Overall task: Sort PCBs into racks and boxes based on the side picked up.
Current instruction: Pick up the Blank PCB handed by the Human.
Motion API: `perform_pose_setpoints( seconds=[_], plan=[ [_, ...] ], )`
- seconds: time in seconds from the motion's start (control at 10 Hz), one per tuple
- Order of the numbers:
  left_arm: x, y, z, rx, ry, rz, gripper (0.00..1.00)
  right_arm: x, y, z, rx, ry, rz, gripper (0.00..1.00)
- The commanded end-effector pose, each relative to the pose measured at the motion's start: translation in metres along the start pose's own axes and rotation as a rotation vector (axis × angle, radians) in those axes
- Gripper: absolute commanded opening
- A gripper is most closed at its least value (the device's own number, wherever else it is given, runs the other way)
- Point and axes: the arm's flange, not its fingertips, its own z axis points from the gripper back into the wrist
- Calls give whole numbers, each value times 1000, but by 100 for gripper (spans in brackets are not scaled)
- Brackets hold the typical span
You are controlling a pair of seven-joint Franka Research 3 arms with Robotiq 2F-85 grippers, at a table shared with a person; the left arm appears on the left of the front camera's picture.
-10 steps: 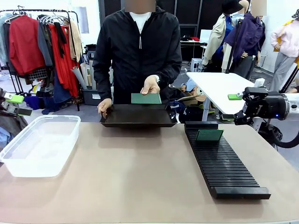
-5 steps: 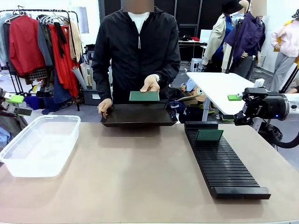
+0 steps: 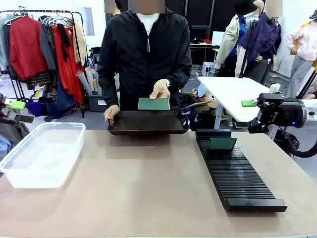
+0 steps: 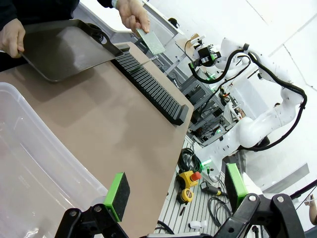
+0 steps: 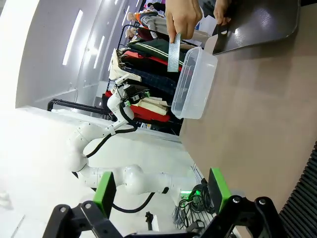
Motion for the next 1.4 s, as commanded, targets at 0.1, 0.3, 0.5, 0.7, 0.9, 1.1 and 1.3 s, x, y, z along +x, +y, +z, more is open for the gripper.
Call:
perform_pose_setpoints(
  seconds=[0.1,0.3,0.5,0.7,0.9,1.1,1.3],
  plan=[
    [1,-1,1,-2,-2,-4,100,3,0,-10,-5,-10,29,100],
    [1,-1,1,-2,-2,-4,100,6,-1,-25,4,-37,88,100],
    [1,-1,1,-2,-2,-4,100,11,-6,-43,2,-10,91,100],
    [1,-1,1,-2,-2,-4,100,19,-13,-61,-13,3,99,100],
    [1,-1,1,-2,-2,-4,100,32,-15,-82,-28,26,109,100],
    [1,-1,1,-2,-2,-4,100,44,-17,-98,-39,29,135,100],
    [1,-1,1,-2,-2,-4,100,52,-19,-116,-48,11,154,100]
  ],
)
